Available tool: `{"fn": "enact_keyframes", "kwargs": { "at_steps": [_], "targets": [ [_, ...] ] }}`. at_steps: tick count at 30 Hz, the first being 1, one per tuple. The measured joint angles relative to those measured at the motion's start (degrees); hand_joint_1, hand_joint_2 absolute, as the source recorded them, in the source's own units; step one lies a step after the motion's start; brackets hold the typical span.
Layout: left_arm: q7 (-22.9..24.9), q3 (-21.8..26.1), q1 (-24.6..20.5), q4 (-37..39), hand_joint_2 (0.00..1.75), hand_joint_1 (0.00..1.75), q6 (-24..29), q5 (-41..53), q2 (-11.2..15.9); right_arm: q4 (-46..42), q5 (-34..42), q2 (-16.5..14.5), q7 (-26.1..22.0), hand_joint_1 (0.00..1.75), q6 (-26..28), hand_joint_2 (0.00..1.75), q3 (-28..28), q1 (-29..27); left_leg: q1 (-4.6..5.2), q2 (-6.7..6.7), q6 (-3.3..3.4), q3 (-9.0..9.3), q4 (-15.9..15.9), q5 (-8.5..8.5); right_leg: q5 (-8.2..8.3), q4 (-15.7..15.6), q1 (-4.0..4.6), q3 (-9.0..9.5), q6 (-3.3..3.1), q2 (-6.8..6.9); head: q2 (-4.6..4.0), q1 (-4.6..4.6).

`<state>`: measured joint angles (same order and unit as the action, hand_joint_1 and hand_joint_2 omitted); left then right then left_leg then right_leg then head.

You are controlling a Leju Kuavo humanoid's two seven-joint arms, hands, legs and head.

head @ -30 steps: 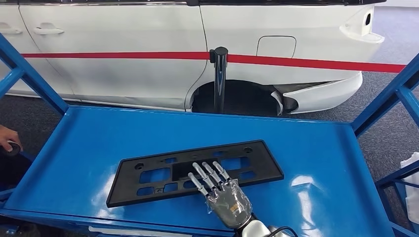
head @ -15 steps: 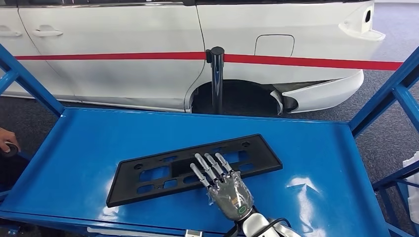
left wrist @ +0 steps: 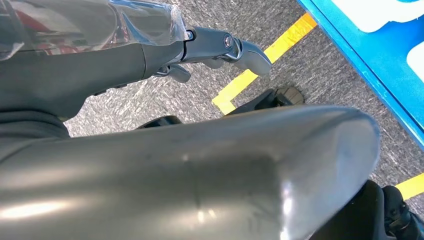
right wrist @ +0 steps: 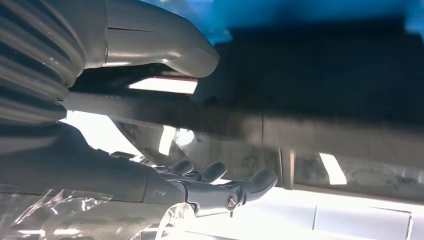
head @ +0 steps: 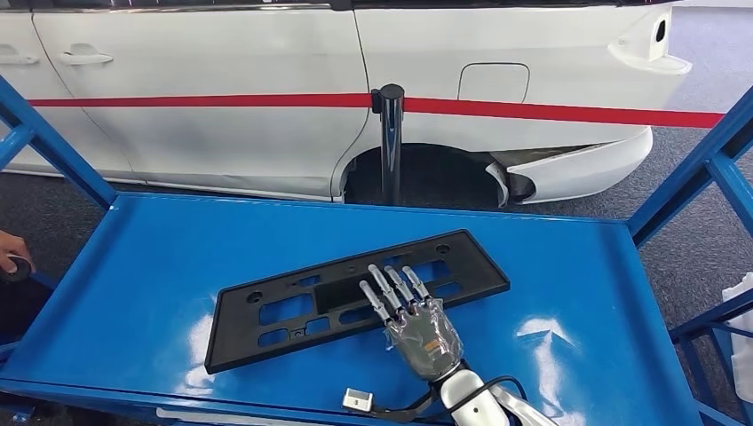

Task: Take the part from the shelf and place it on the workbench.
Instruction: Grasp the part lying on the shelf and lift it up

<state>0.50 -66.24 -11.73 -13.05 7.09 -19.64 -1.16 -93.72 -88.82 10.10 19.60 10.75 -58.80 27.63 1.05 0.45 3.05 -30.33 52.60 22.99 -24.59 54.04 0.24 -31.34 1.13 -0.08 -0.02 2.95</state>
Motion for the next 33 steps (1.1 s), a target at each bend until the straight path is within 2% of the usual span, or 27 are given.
{"fn": "enact_keyframes", "kwargs": {
  "at_steps": [2,10,18,19,22,23,33],
  "targets": [
    [0.00,0.26,0.01,0.00,1.75,0.00,-0.01,-0.01,0.00,0.79,0.03,0.00,-0.19,0.00,-0.28,1.75,0.15,0.01,0.01,0.00,0.00,0.01,0.00,0.00,0.01,0.00,-0.02,0.01,-0.01,0.00,0.00,0.00],
    [0.00,0.53,-0.21,0.00,1.75,0.00,-0.08,0.30,0.00,2.49,-0.40,-0.50,-2.46,0.00,-2.43,1.75,-0.27,0.61,0.02,-0.01,-0.01,0.09,0.00,0.01,0.01,0.00,-0.03,0.08,-0.01,0.00,0.00,0.00],
    [-0.02,0.54,-0.30,0.00,1.75,0.00,-0.11,1.15,0.00,4.12,-0.44,-1.53,-2.78,0.00,-2.03,1.75,-0.96,1.87,0.00,-0.02,-0.05,0.13,0.00,-0.02,0.05,0.00,-0.01,0.12,-0.08,-0.01,0.00,0.00],
    [-0.02,0.54,-0.30,0.00,1.75,0.00,-0.12,1.21,0.00,4.33,-0.44,-1.67,-2.78,0.12,-1.99,1.75,-1.04,2.06,0.00,-0.02,-0.06,0.14,0.00,-0.02,0.06,0.00,-0.01,0.12,-0.08,-0.01,0.00,0.00],
    [-0.02,0.54,-0.32,0.00,1.75,0.00,-0.16,1.32,0.00,4.96,-0.44,-2.09,-2.77,1.42,-1.97,1.75,-1.16,2.52,0.00,-0.02,-0.08,0.14,0.00,-0.04,0.07,0.00,0.00,0.13,-0.10,-0.01,0.00,0.00],
    [-0.01,0.54,-0.33,0.00,1.75,0.00,-0.17,1.39,0.00,5.17,-0.40,-2.24,-2.75,1.74,-1.95,1.75,-1.19,2.66,0.00,-0.02,-0.08,0.14,0.00,-0.04,0.07,0.00,0.00,0.13,-0.10,-0.01,0.00,0.00],
    [0.00,0.54,-0.77,0.00,1.75,0.00,-0.17,1.81,0.00,7.07,0.63,-3.40,-2.16,1.75,-1.21,1.75,-1.32,3.80,0.00,-0.02,-0.08,0.14,0.00,-0.04,0.07,0.00,0.00,0.13,-0.11,-0.01,0.00,0.00]
  ]
}}
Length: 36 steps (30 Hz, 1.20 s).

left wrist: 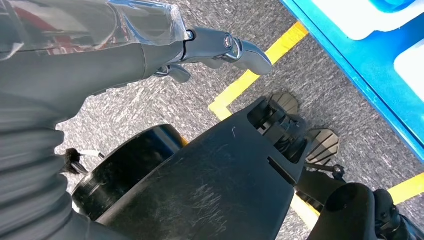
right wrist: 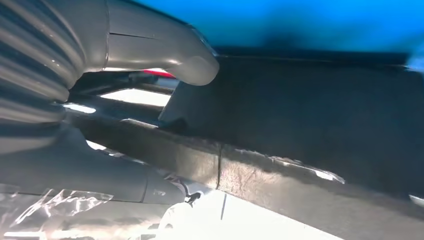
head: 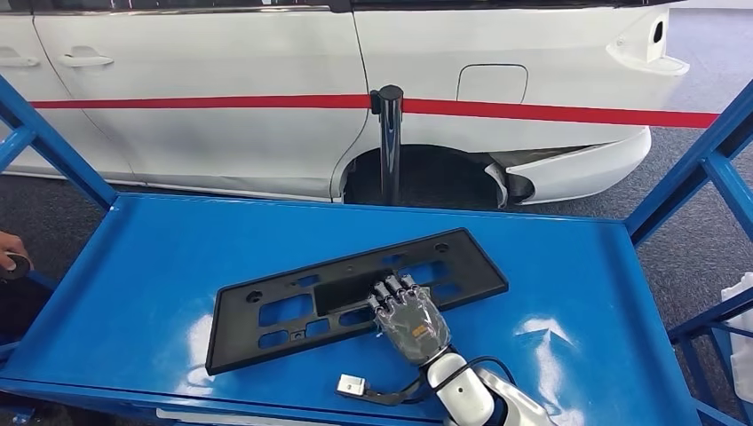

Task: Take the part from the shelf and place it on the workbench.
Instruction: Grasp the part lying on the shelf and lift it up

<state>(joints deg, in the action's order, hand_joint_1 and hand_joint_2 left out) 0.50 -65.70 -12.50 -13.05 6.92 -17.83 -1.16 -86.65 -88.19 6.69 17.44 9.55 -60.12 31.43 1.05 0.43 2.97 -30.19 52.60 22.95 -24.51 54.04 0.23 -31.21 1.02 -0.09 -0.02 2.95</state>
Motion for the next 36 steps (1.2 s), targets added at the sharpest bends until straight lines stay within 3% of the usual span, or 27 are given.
{"fn": "enact_keyframes", "kwargs": {
  "at_steps": [4,8,10,14,18,19,23,28,31,32,35,36],
  "targets": [
    [-0.01,0.11,-0.04,0.00,1.75,0.00,0.10,-0.22,0.00,0.52,0.25,-0.14,0.27,1.73,0.66,1.75,-0.01,0.11,0.00,0.00,0.00,0.02,0.00,0.00,0.00,0.00,0.00,0.01,0.00,0.00,0.00,0.00],
    [-0.02,0.30,-0.04,0.00,1.75,0.00,0.14,-0.38,0.00,0.88,0.64,-0.28,0.49,1.39,1.21,1.75,-0.01,0.16,0.00,0.00,0.00,0.05,0.00,0.00,0.00,0.00,0.00,0.03,0.00,0.00,0.00,0.00],
    [-0.02,0.52,-0.04,0.00,1.75,0.00,0.21,-0.50,0.00,0.99,0.89,-0.29,0.77,1.43,1.57,1.75,-0.01,0.16,0.00,0.00,0.00,0.06,0.00,0.00,0.00,0.00,0.00,0.04,0.00,0.00,0.00,0.00],
    [-0.07,1.06,0.05,0.00,1.75,0.00,0.37,-0.68,0.00,1.21,1.46,-0.27,1.28,1.74,2.08,1.75,0.06,0.08,0.00,-0.01,0.00,0.10,0.00,0.00,0.00,0.00,0.00,0.07,-0.01,-0.01,0.00,0.00],
    [-0.74,1.54,0.48,0.00,0.00,0.00,1.52,-0.90,0.00,0.74,4.02,-0.21,2.12,1.75,6.36,1.75,1.19,-1.17,0.00,0.00,0.00,0.16,0.00,0.00,0.00,0.00,0.00,0.11,-0.01,0.00,0.00,0.00],
    [-1.45,1.70,0.75,0.00,0.00,0.00,2.20,-1.08,0.00,0.07,5.41,-0.14,2.32,1.75,8.73,1.75,1.86,-1.95,0.00,0.00,0.00,0.16,0.00,0.00,0.00,0.00,0.00,0.11,-0.01,0.00,0.00,0.00],
    [-4.75,2.34,1.61,0.00,1.75,0.00,4.17,-1.80,0.02,-2.64,10.22,0.15,2.19,1.75,15.82,1.75,3.78,-4.27,0.01,0.00,0.00,0.14,0.01,0.01,0.00,0.00,-0.01,0.07,-0.01,-0.01,0.00,0.00],
    [-5.33,2.43,1.69,0.00,1.75,0.00,4.39,-1.91,0.02,-3.02,10.73,0.17,2.09,1.75,16.41,1.75,4.01,-4.51,0.01,0.00,0.00,0.13,0.01,0.01,0.00,0.00,-0.01,0.07,-0.01,-0.01,0.00,0.00],
    [-12.34,3.37,2.53,0.00,0.44,0.00,5.30,-3.78,0.09,-7.88,16.85,0.68,0.54,1.75,22.47,1.75,6.60,-7.03,0.01,-0.02,-0.04,0.11,0.02,0.05,0.00,0.00,-0.01,0.04,0.00,-0.04,0.00,0.00],
    [-19.14,4.83,3.19,0.00,0.00,0.00,3.91,-5.91,0.19,-13.63,22.30,1.35,-2.03,1.75,25.64,1.75,9.38,-8.98,0.02,-0.03,-0.07,0.08,0.02,0.08,-0.01,0.00,-0.03,0.00,0.00,-0.07,0.00,0.00],
    [-33.51,9.38,4.42,0.00,0.00,0.00,-1.46,-10.10,0.52,-31.76,35.61,3.09,-11.08,1.75,30.20,1.75,17.90,-12.62,0.03,-0.07,-0.13,0.00,0.02,0.13,-0.02,-0.01,-0.06,-0.10,0.00,-0.17,0.00,0.00],
    [-33.48,9.84,4.41,0.00,0.00,0.00,-1.59,-9.86,0.55,-34.38,36.65,3.20,-12.22,1.75,30.26,1.75,19.15,-12.56,0.03,-0.08,-0.13,0.01,0.02,0.13,-0.02,-0.01,-0.06,-0.09,0.00,-0.18,0.00,0.00]
  ]
}}
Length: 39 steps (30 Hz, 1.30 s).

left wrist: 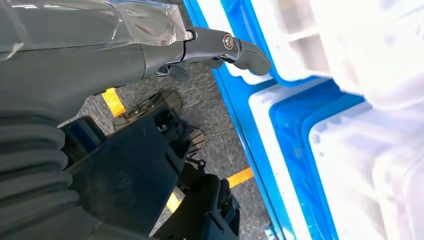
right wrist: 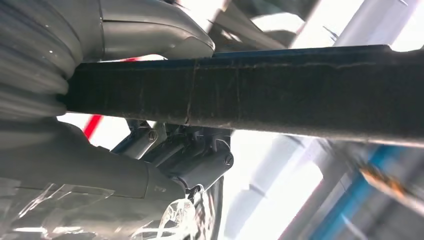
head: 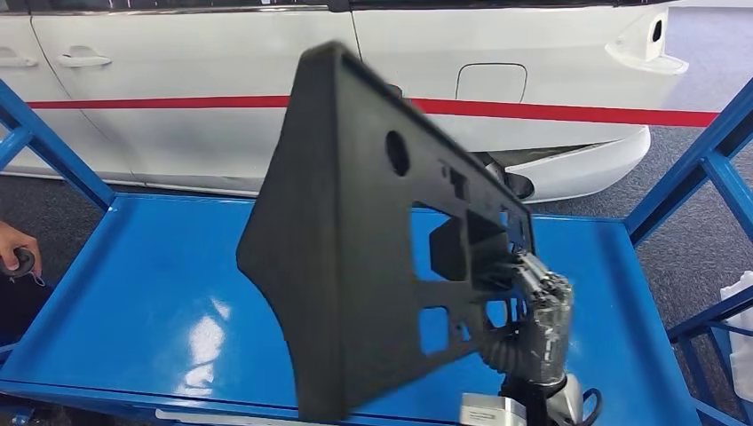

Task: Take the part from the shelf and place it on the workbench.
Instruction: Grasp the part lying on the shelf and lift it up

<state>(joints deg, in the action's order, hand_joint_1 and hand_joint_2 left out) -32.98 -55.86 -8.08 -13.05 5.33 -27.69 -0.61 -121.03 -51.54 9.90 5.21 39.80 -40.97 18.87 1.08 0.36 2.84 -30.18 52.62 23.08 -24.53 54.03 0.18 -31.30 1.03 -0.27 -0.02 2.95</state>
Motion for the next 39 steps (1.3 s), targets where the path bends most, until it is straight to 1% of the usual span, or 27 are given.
{"fn": "enact_keyframes", "kwargs": {
  "at_steps": [5,10,12,13,17,20,22,24,27,30,32,33,34,35,36,37,38,39],
  "targets": [
    [0.80,1.30,0.04,0.00,0.00,0.00,1.06,0.48,0.02,-7.71,4.35,0.14,-3.03,1.75,0.00,1.75,3.53,0.76,-0.01,0.00,-0.01,-0.01,0.00,-0.01,0.00,0.00,0.01,0.00,0.00,0.01,0.00,0.00],
    [0.82,1.81,0.12,0.00,0.00,0.00,2.74,0.80,0.02,-12.53,11.47,0.12,-5.64,1.75,0.02,1.75,5.89,0.98,-0.01,0.01,0.00,-0.05,-0.01,0.00,-0.01,0.00,0.01,-0.03,0.00,0.01,0.00,0.00],
    [1.14,2.17,0.17,0.00,0.00,0.00,2.46,0.14,0.01,-13.86,15.13,0.08,-7.03,1.75,0.03,1.75,6.43,0.96,-0.01,0.01,0.00,-0.07,-0.01,0.00,-0.01,0.00,0.01,-0.04,0.00,0.01,0.00,0.00],
    [1.80,2.43,0.20,0.00,0.00,0.00,2.10,-0.33,0.01,-14.33,18.64,0.01,-8.17,1.75,0.03,1.75,6.61,0.90,-0.01,0.01,0.00,-0.08,-0.01,0.01,-0.01,0.00,0.01,-0.04,0.00,0.01,0.00,0.00],
    [6.13,2.98,0.54,0.00,0.00,0.00,2.36,-0.91,-0.01,-14.75,37.81,-0.57,-14.69,1.75,0.01,1.75,7.03,0.08,-0.01,0.01,0.00,-0.10,-0.02,0.01,-0.01,0.00,0.01,-0.06,-0.01,0.02,0.00,-0.01],
    [8.65,3.36,0.87,0.00,0.00,0.00,3.43,-1.47,-0.02,-14.70,47.57,-0.80,-18.28,1.75,-0.02,1.75,7.07,-0.46,0.01,0.03,0.01,-0.16,0.01,0.03,0.00,0.00,-0.03,-0.07,0.01,0.07,0.00,-0.02],
    [10.53,3.79,1.16,0.00,0.00,0.00,3.79,-1.83,-0.03,-14.52,52.08,-0.79,-19.81,1.75,-0.03,1.75,6.86,-0.69,0.04,0.02,0.02,-0.16,0.03,0.04,0.00,0.00,-0.07,-0.08,0.02,0.07,0.00,-0.01],
    [11.44,4.09,1.46,0.01,0.00,0.00,3.81,-1.92,-0.03,-14.23,54.05,-0.78,-20.77,1.75,-0.04,1.75,6.41,-0.99,0.09,0.03,0.06,-0.19,0.07,0.07,0.00,0.00,-0.13,-0.11,0.03,0.07,0.00,-0.01],
    [12.32,4.28,1.65,0.02,0.00,0.00,3.68,-1.72,-0.02,-13.91,54.86,-0.78,-21.76,1.75,-0.04,1.75,5.61,-1.23,0.16,0.03,0.25,-0.26,0.18,0.19,-0.02,0.00,-0.19,-0.12,0.07,0.11,0.00,-0.01],
    [12.95,4.41,1.84,0.02,0.00,0.00,3.34,-1.69,-0.01,-13.83,55.25,-0.76,-22.22,1.75,-0.05,1.75,5.04,-1.49,0.30,0.02,0.54,-0.35,0.35,0.35,-0.03,-0.02,-0.24,-0.12,0.16,0.13,0.00,-0.01],
    [13.01,4.43,1.97,0.02,0.00,0.00,3.23,-1.69,-0.03,-13.82,55.52,-0.75,-22.40,1.75,-0.05,1.75,4.82,-1.61,0.26,0.00,0.80,-0.28,0.16,0.05,0.10,-0.08,-0.19,-0.07,0.36,0.13,0.00,-0.01],
    [13.05,4.43,2.00,0.02,0.00,0.00,3.17,-1.67,-0.06,-13.82,55.67,-0.73,-22.52,1.75,-0.06,1.75,4.75,-1.70,0.06,-0.02,0.90,-0.14,-0.17,-0.28,-0.15,0.12,-0.18,-0.11,0.54,0.11,0.00,-0.02],
    [13.15,4.43,2.02,0.02,0.00,0.00,3.09,-1.62,-0.08,-13.82,55.80,-0.69,-22.65,1.75,-0.07,1.75,4.69,-1.78,-0.20,-0.07,1.03,-0.03,-0.50,-0.65,-1.06,1.09,-0.16,-0.42,0.77,0.09,0.00,-0.02],
    [13.36,4.43,2.02,0.02,0.00,0.00,3.00,-1.52,-0.10,-13.82,55.86,-0.63,-22.80,1.75,-0.08,1.75,4.63,-1.94,-0.52,-0.11,1.11,0.05,-0.84,-0.91,-2.80,3.34,-0.19,-1.26,1.04,0.06,0.00,-0.04],
    [13.62,4.43,2.03,0.02,0.00,0.00,2.93,-1.40,-0.10,-13.82,55.90,-0.54,-22.92,1.75,-0.08,1.75,4.56,-2.13,-0.71,-0.13,1.15,0.05,-0.95,-1.05,-5.06,6.80,-0.39,-2.59,1.36,0.06,0.00,-0.06],
    [13.91,4.43,2.05,0.02,0.00,0.00,2.87,-1.28,-0.10,-13.82,55.94,-0.43,-23.03,1.75,-0.07,1.75,4.48,-2.31,-0.88,-0.16,1.15,-0.06,-0.95,-1.11,-7.37,11.07,-0.60,-4.26,1.70,0.06,0.00,-0.07],
    [14.20,4.43,2.09,0.02,0.00,0.00,2.82,-1.19,-0.11,-13.82,55.97,-0.32,-23.12,1.75,-0.07,1.75,4.42,-2.53,-1.04,-0.16,1.04,-0.17,-0.94,-1.18,-8.99,14.87,-0.87,-5.73,2.05,0.06,0.00,-0.07],
    [14.44,4.43,2.13,0.02,0.00,0.00,2.78,-1.15,-0.11,-13.82,56.00,-0.21,-23.17,1.75,-0.07,1.75,4.36,-2.71,-1.24,-0.15,0.88,-0.31,-0.91,-1.28,-9.50,16.97,-1.19,-6.43,2.43,0.07,0.00,-0.07]
  ]
}}
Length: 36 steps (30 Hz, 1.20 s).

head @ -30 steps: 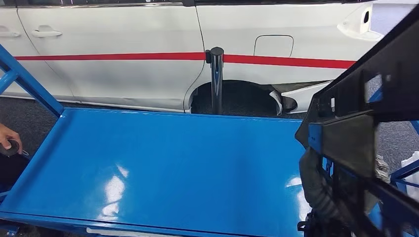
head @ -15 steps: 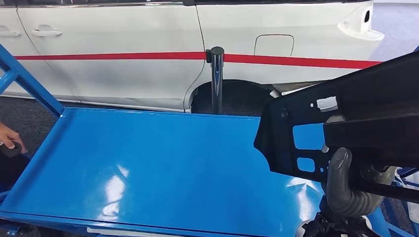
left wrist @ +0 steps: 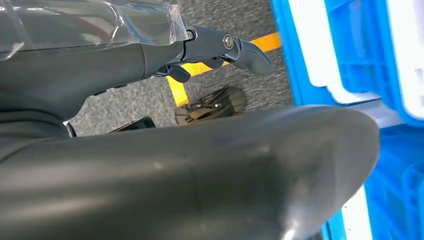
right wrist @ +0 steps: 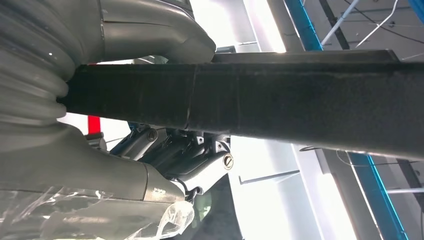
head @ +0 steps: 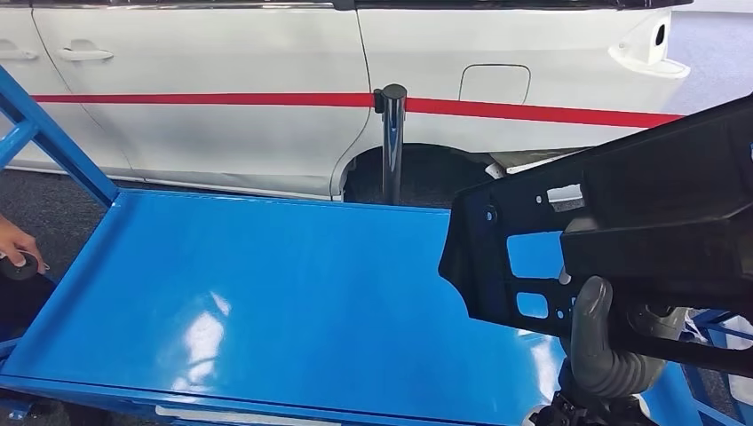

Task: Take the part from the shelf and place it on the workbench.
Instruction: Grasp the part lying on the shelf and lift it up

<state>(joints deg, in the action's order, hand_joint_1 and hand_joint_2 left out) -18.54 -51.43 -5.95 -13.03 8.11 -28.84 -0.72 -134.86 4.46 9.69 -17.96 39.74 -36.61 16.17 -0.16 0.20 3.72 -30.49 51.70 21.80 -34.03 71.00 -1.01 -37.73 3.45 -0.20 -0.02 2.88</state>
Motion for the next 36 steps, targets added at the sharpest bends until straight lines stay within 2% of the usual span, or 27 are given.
{"fn": "enact_keyframes", "kwargs": {
  "at_steps": [1,2,4,5,6,9,10,11,13,14,15,16,17,19,21,23,25,26,27,29,30,31,32,33,34,35,36],
  "targets": [
    [0.19,0.00,0.04,0.00,0.00,0.00,-0.03,0.01,0.00,0.00,0.01,0.12,-0.05,1.75,0.00,1.75,-0.05,-0.15,-0.27,0.02,-0.22,-0.14,0.05,-0.11,0.70,-0.26,-0.35,0.43,0.41,0.02,0.00,0.00],
    [0.30,0.00,0.08,0.00,0.00,0.00,-0.04,0.01,-0.01,0.00,0.03,0.23,-0.07,1.75,0.00,1.75,-0.09,-0.25,-0.62,0.04,-0.53,-0.27,0.19,-0.18,2.41,-3.10,-0.76,2.12,0.90,0.07,0.00,0.01],
    [0.37,0.00,0.10,0.02,0.00,0.00,-0.04,-0.01,0.08,0.00,0.07,0.42,-0.12,1.75,0.01,1.75,-0.18,-0.34,-1.18,0.14,-1.53,-0.70,0.81,-0.11,5.85,-11.80,-1.48,6.97,2.06,-0.08,0.00,-0.01],
    [0.38,0.00,0.10,0.04,0.00,0.00,-0.05,-0.04,0.13,0.00,0.15,0.46,-0.14,1.75,0.01,1.75,-0.24,-0.37,-1.26,0.21,-2.10,-0.92,1.21,-0.05,6.92,-14.47,-1.63,8.37,2.12,-0.37,0.00,-0.01],
    [0.39,0.00,0.09,0.07,0.00,0.00,-0.09,-0.08,0.18,0.00,0.28,0.49,-0.16,1.75,0.02,1.75,-0.30,-0.39,-1.21,0.31,-2.60,-1.20,1.63,-0.04,7.08,-15.71,-1.68,8.91,1.86,-0.69,0.00,-0.01],
    [0.48,0.00,0.24,0.12,0.00,0.00,-0.40,-0.31,0.22,0.09,1.48,0.56,-0.39,1.75,-0.25,1.75,-0.67,-0.40,-1.27,0.50,-3.62,-2.13,2.45,-0.19,6.90,-14.86,-1.52,7.61,-0.08,-0.98,-0.01,0.10],
    [0.52,0.00,0.31,0.14,0.00,0.00,-0.58,-0.41,0.25,0.15,2.35,0.57,-0.65,1.75,-0.51,1.75,-0.82,-0.40,-1.38,0.43,-3.86,-2.66,3.35,0.66,7.16,-14.65,-1.44,7.12,-0.65,-0.90,-0.01,0.15],
    [0.54,0.00,0.34,0.16,0.00,0.00,-0.79,-0.51,0.27,0.24,3.38,0.57,-1.08,1.75,-0.80,1.75,-0.98,-0.42,-1.47,0.34,-4.01,-3.52,5.41,2.44,7.49,-14.65,-1.39,6.65,-1.21,-0.78,-0.01,0.18],
    [0.58,0.00,0.32,0.17,0.00,0.00,-1.20,-0.75,0.32,0.56,5.67,0.55,-2.14,1.75,-1.29,1.75,-1.26,-0.47,-1.35,0.18,-4.14,-6.14,12.95,7.84,8.29,-14.65,-0.99,5.54,-2.11,-0.58,0.00,0.22],
    [0.61,0.01,0.29,0.17,0.00,0.00,-1.34,-0.85,0.36,0.80,6.91,0.52,-2.73,1.75,-1.45,1.75,-1.43,-0.54,-1.18,0.17,-4.06,-7.34,17.00,10.07,8.70,-14.64,-0.68,4.95,-2.39,-0.49,0.00,0.23],
    [0.70,0.01,0.29,0.17,0.00,0.00,-1.44,-0.94,0.40,1.08,8.42,0.50,-3.31,1.75,-1.67,1.75,-1.57,-0.65,-0.97,0.17,-3.81,-7.86,19.78,11.23,9.12,-14.63,-0.29,4.39,-2.60,-0.40,0.00,0.22],
    [0.80,0.01,0.29,0.17,0.00,0.00,-1.49,-0.98,0.47,1.40,10.15,0.47,-3.95,1.75,-1.95,1.75,-1.68,-0.82,-0.66,0.18,-3.34,-7.38,20.48,11.10,9.54,-14.62,0.15,3.86,-2.76,-0.34,0.00,0.22],
    [0.96,0.01,0.28,0.17,0.00,0.00,-1.54,-0.98,0.54,1.75,11.99,0.44,-4.66,1.75,-2.33,1.75,-1.74,-1.05,-0.22,0.18,-2.63,-5.76,18.89,10.00,9.97,-14.63,0.64,3.34,-2.89,-0.30,0.00,0.22],
    [1.26,0.02,0.14,0.19,0.00,0.00,-1.70,-1.01,0.95,2.55,15.20,0.36,-6.24,1.75,-3.38,1.75,-1.82,-1.51,1.15,0.13,-0.24,0.02,10.38,7.60,10.85,-14.64,1.41,2.45,-3.14,-0.21,0.00,0.19],
    [1.43,0.04,-0.05,0.23,0.00,0.00,-1.96,-0.99,1.51,3.35,17.02,0.27,-7.75,1.75,-4.50,1.75,-1.90,-1.88,2.38,-0.27,1.55,4.52,2.98,6.79,11.74,-14.87,1.42,2.13,-3.14,0.13,0.00,0.11],
    [1.49,0.06,-0.15,0.29,0.00,0.00,-2.22,-0.94,1.97,4.23,17.82,0.16,-8.66,1.75,-5.16,1.75,-2.03,-2.09,3.05,-0.59,1.99,5.37,0.72,6.08,12.70,-15.37,0.86,2.19,-2.65,0.52,0.00,0.09],
    [1.56,0.07,-0.20,0.34,0.00,0.00,-2.39,-0.91,2.34,4.97,18.14,-0.01,-9.04,1.75,-5.37,1.75,-2.19,-2.22,2.91,-0.60,2.15,5.36,-1.22,4.07,12.68,-15.49,0.71,1.95,-2.11,0.50,-0.01,0.14],
    [1.57,0.07,-0.25,0.36,0.00,0.00,-2.44,-0.86,2.48,5.20,18.19,-0.08,-9.19,1.75,-5.45,1.75,-2.24,-2.29,2.58,-0.61,2.20,5.20,-2.16,2.94,11.32,-14.65,0.79,1.56,-1.85,0.38,-0.01,0.15],
    [1.58,0.07,-0.28,0.37,0.00,0.00,-2.48,-0.83,2.56,5.39,18.21,-0.09,-9.32,1.75,-5.54,1.75,-2.28,-2.40,2.15,-0.60,2.00,4.88,-2.86,1.91,8.98,-12.66,0.81,0.87,-1.54,0.25,-0.01,0.11],
    [1.59,0.07,-0.25,0.37,0.00,0.00,-2.56,-0.77,2.62,5.81,18.28,-0.09,-9.46,1.75,-5.69,1.75,-2.41,-2.56,1.54,-0.61,1.45,3.47,-3.00,0.53,3.63,-5.86,0.39,-0.94,-0.57,0.11,0.00,0.01],
    [1.60,0.07,-0.18,0.37,0.00,0.00,-2.60,-0.76,2.61,6.03,18.30,-0.09,-9.49,1.75,-5.72,1.75,-2.47,-2.65,1.21,-0.68,1.01,2.61,-2.90,-0.04,2.40,-2.57,0.03,-1.48,0.02,0.12,0.00,-0.04],
    [1.60,0.07,-0.12,0.37,0.00,0.00,-2.63,-0.75,2.58,6.22,18.32,-0.09,-9.49,1.75,-5.73,1.75,-2.52,-2.71,0.81,-0.78,0.54,1.70,-2.70,-0.59,2.56,-0.60,-0.38,-1.36,0.66,0.13,0.00,-0.04],
    [1.61,0.07,-0.09,0.37,0.00,0.00,-2.64,-0.75,2.57,6.38,18.32,-0.09,-9.51,1.75,-5.73,1.75,-2.55,-2.76,0.36,-0.88,0.07,0.73,-2.32,-1.06,3.91,-0.59,-0.82,-0.28,1.36,0.17,0.00,-0.04],
    [1.63,0.07,-0.07,0.37,0.00,0.00,-2.63,-0.73,2.57,6.50,18.31,-0.09,-9.52,1.75,-5.74,1.75,-2.58,-2.80,-0.13,-0.97,-0.39,-0.28,-1.69,-1.38,5.73,-2.70,-1.30,1.83,2.10,0.23,0.00,-0.04],
    [1.68,0.07,-0.08,0.38,0.00,0.00,-2.63,-0.67,2.62,6.60,18.29,-0.09,-9.55,1.75,-5.74,1.75,-2.60,-2.83,-0.44,-1.03,-0.92,-1.33,-0.72,-1.54,6.66,-6.44,-1.84,4.62,2.95,0.30,0.00,-0.05],
    [1.76,0.07,-0.09,0.38,0.00,0.00,-2.63,-0.60,2.70,6.67,18.24,-0.08,-9.59,1.75,-5.76,1.75,-2.63,-2.85,-0.67,-1.03,-1.42,-2.41,0.51,-1.56,6.60,-10.45,-2.04,7.44,3.31,0.24,0.00,-0.11],
    [1.85,0.07,-0.08,0.39,0.00,0.00,-2.65,-0.51,2.80,6.73,18.20,-0.08,-9.63,1.75,-5.78,1.75,-2.64,-2.89,-0.66,-1.00,-1.86,-3.31,1.64,-1.55,5.90,-13.40,-2.23,9.35,3.23,0.22,0.00,-0.13]
  ]
}}
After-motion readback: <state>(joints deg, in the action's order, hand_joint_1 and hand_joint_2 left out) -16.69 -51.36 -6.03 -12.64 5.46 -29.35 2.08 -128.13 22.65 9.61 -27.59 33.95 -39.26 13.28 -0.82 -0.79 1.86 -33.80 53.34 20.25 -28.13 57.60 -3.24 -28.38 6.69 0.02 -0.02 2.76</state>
